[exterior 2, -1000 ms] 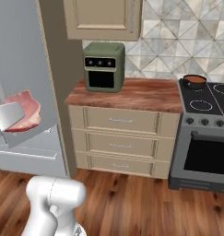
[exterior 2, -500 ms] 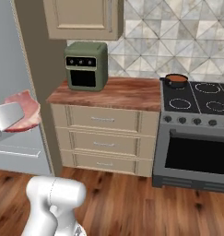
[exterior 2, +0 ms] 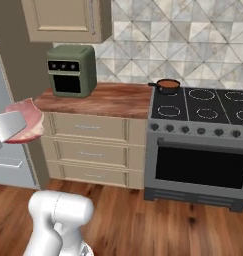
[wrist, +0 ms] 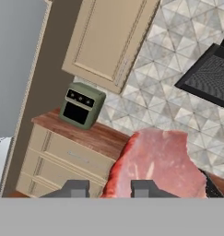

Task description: Retrieve the steak from the fridge and place it on the saucepan with marinade on the stove.

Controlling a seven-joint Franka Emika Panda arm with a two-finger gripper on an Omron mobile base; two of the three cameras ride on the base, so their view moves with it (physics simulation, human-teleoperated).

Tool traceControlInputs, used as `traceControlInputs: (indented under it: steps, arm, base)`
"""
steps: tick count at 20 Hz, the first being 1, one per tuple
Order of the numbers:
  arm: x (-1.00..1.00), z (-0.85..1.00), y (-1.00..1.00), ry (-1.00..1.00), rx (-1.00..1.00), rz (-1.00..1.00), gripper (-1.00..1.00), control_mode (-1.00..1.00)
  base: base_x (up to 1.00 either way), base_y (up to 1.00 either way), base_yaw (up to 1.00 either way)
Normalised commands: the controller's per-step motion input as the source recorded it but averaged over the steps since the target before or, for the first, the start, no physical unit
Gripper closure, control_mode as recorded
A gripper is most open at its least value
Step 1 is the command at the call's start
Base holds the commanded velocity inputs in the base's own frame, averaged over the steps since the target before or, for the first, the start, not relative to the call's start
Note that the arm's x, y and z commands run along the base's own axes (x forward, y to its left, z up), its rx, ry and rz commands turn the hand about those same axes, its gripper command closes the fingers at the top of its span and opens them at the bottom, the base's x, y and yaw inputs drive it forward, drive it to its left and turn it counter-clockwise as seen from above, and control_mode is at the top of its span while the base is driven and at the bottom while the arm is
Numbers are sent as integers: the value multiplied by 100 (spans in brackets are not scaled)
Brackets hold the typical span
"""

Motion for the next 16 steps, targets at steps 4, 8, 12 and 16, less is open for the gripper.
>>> traceControlInputs:
  steps: [4,8,12,16]
  arm:
    - [0,0,0,0,0,0,100,100]
    - [0,0,0,0,0,0,100,100]
    - [0,0,0,0,0,0,100,100]
    - [0,0,0,0,0,0,100,100]
  base:
    - [30,-60,0]
    - [42,-51,0]
    - [49,-45,0]
    - [61,-31,0]
